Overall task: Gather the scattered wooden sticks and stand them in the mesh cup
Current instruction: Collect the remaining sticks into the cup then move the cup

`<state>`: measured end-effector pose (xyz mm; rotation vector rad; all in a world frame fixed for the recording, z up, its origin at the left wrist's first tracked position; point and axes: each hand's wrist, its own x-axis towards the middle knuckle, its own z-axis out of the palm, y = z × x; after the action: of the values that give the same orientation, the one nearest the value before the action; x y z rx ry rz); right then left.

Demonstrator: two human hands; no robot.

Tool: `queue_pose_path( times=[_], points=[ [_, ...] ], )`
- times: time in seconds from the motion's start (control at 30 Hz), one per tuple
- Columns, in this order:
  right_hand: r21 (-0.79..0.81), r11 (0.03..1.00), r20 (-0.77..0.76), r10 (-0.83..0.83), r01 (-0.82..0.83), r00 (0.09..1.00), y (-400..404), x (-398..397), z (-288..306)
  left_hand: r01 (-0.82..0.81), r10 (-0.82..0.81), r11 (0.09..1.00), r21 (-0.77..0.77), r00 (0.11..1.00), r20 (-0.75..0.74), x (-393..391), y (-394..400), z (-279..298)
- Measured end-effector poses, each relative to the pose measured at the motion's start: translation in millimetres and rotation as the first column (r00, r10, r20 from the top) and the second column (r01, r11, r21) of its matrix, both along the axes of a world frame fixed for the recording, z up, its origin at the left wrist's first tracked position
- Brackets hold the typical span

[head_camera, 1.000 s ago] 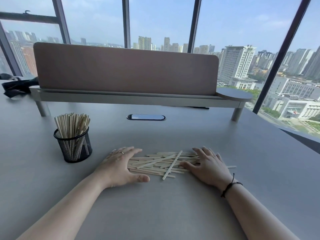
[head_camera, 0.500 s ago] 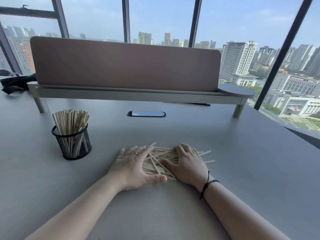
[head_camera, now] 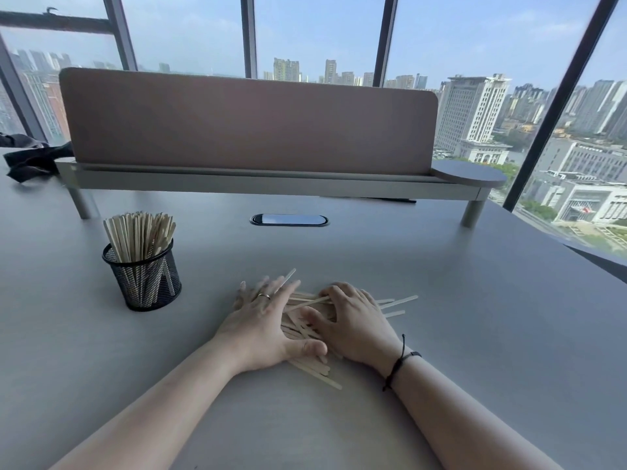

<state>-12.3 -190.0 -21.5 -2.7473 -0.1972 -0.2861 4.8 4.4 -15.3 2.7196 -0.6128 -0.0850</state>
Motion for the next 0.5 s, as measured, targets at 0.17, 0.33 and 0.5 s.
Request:
queue_pose_path(
  times=[0.17,0.33,0.5],
  points=[
    [0.042,0.999,-0.026,0.023,-0.022,0.999,-1,0,1,0.051,-0.051,0.998,-0.032,0.999,0.017,4,5,-2],
    [0.050,0.997,-0.071,0.069,-0.066,0.995,0,1,2,-0.045,0.049,0.998,-0.047,0.995,0.092,4,-3,-5],
    [0.090,0.989,-0.071,0.122,-0.116,0.990,1,-2,4,-0.063,0.052,0.996,0.061,0.984,0.173,2,-10,-1]
  ],
)
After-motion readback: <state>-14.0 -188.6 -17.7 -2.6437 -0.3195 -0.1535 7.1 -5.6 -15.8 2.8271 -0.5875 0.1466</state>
